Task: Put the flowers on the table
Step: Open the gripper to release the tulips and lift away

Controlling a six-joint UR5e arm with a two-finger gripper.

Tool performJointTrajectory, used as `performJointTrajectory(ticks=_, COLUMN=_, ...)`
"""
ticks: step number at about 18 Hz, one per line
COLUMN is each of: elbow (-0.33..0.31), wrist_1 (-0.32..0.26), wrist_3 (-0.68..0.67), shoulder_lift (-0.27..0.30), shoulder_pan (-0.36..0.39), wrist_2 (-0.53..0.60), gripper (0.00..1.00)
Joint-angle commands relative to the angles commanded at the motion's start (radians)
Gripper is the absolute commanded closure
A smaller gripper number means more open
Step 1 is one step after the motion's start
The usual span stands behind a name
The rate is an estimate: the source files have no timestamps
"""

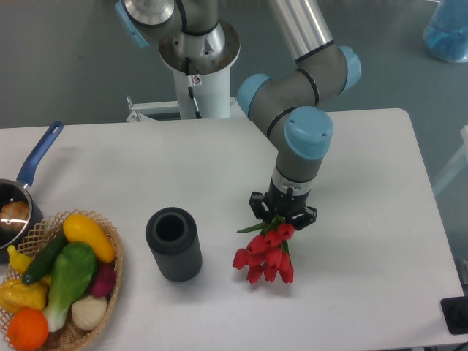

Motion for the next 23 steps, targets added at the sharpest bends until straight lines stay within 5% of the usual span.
performJointTrajectory(ticks=8, elbow=0.002, wrist_1=0.002, wrist_3=0.002, shoulder_lift=-0.003, shoulder_pan=0.000, wrist_2=0.002, gripper=0.58)
performJointTrajectory(ticks=9, elbow=0.002, wrist_1=0.002, wrist_3=0.003, shoulder_lift=0.004, shoulder_pan=0.002, wrist_2=0.002, gripper=0.49)
performJointTrajectory(ticks=10, elbow=0.003, wrist_1=0.005, wrist_3=0.011, shoulder_lift=0.017, shoulder_pan=0.003, wrist_2=0.005, gripper=0.18)
performJointTrajectory(ticks=11, elbow=0.011, wrist_1=0.006, wrist_3=0.018, shoulder_lift=0.037, shoulder_pan=0.008, wrist_2=0.009, gripper=0.00)
performJointTrajectory(ticks=23, elbow=0.028, wrist_1=0.009, wrist_3=0.069, shoulder_lift=0.204, shoulder_pan=0.012, wrist_2=0.181, gripper=0.00)
